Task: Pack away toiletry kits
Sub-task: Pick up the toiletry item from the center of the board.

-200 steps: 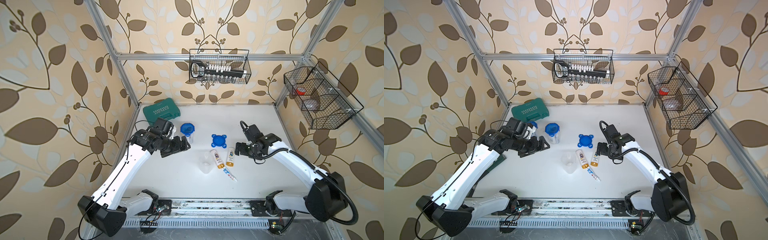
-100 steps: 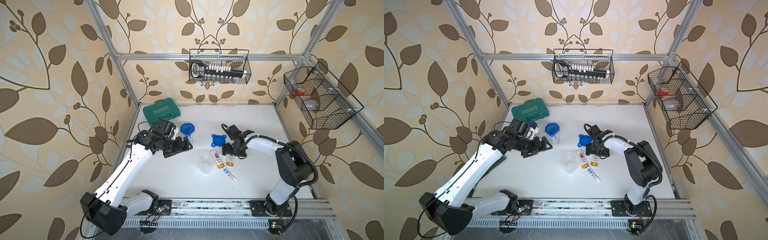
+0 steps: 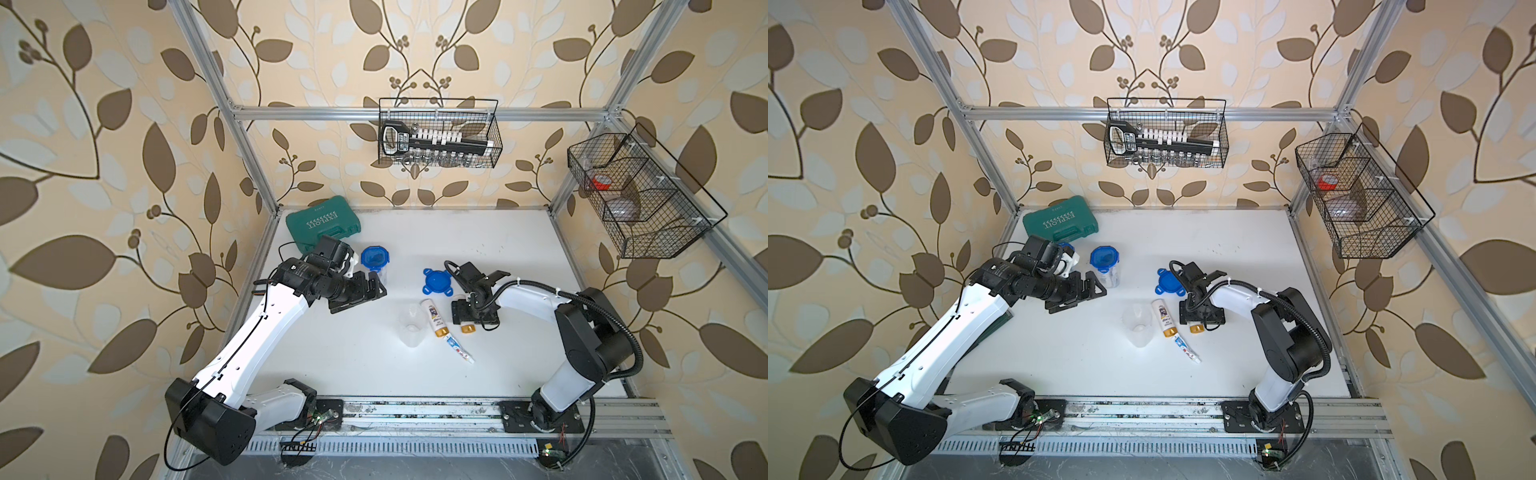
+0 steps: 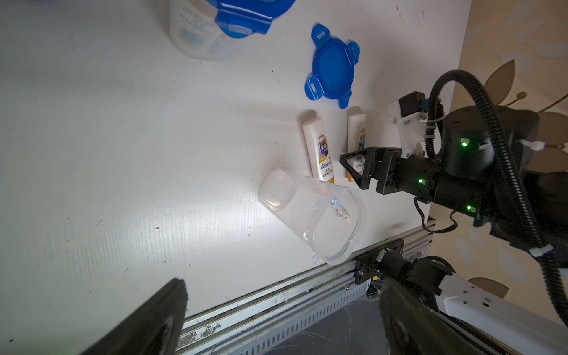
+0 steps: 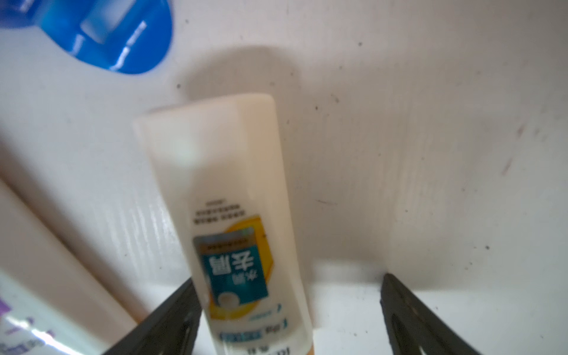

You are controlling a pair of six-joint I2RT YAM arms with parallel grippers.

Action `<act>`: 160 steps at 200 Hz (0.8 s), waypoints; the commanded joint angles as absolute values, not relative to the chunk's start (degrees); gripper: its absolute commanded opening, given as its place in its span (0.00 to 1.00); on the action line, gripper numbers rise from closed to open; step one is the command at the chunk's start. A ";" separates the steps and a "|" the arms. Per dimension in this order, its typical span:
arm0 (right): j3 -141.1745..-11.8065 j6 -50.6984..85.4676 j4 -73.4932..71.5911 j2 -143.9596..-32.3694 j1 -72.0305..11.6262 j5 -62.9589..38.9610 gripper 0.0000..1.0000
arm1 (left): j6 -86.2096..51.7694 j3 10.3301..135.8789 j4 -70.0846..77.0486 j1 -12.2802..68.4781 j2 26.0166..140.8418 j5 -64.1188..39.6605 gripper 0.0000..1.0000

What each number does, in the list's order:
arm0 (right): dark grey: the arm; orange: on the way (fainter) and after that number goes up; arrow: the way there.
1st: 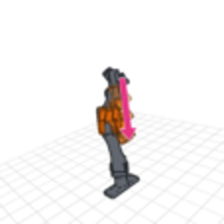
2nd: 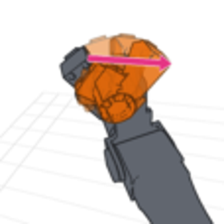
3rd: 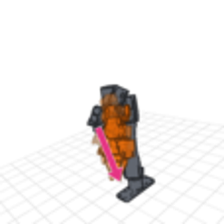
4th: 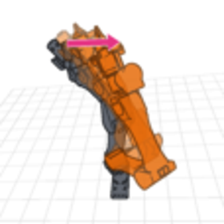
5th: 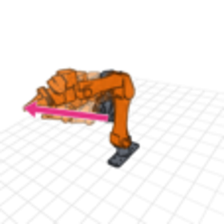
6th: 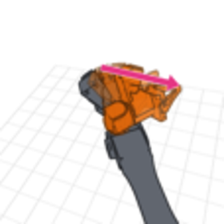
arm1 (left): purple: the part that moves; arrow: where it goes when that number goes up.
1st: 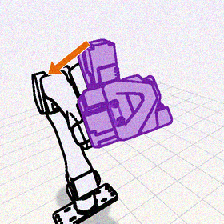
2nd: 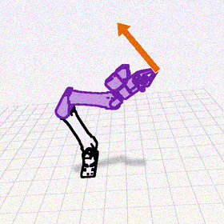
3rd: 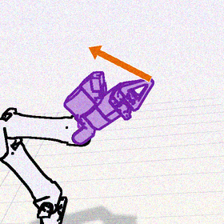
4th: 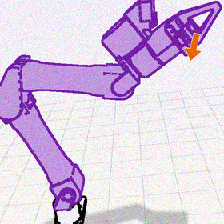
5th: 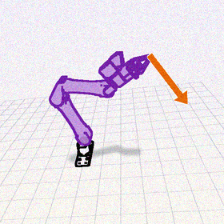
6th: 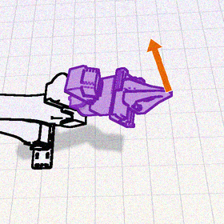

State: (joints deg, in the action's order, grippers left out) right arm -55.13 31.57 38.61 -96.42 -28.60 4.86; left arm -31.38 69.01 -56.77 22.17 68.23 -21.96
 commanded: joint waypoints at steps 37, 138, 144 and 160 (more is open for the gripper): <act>-50.95 30.79 34.99 -96.37 -28.97 1.53 0.69 | -29.48 70.93 -58.30 22.50 67.52 -19.74 0.99; -47.30 30.06 30.76 -94.20 -29.70 0.15 0.44 | -29.73 73.71 -58.67 22.50 69.69 -21.35 0.99; -47.20 30.00 30.76 -94.20 -29.70 0.33 0.44 | -29.84 73.65 -58.54 22.50 69.70 -21.51 0.99; -47.01 30.06 30.45 -94.38 -29.71 0.57 0.46 | -30.13 73.48 -58.47 22.52 69.70 -21.75 0.99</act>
State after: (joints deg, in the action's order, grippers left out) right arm -49.78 30.35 30.39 -92.51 -29.17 3.40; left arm -30.59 71.92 -58.13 22.17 69.54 -20.67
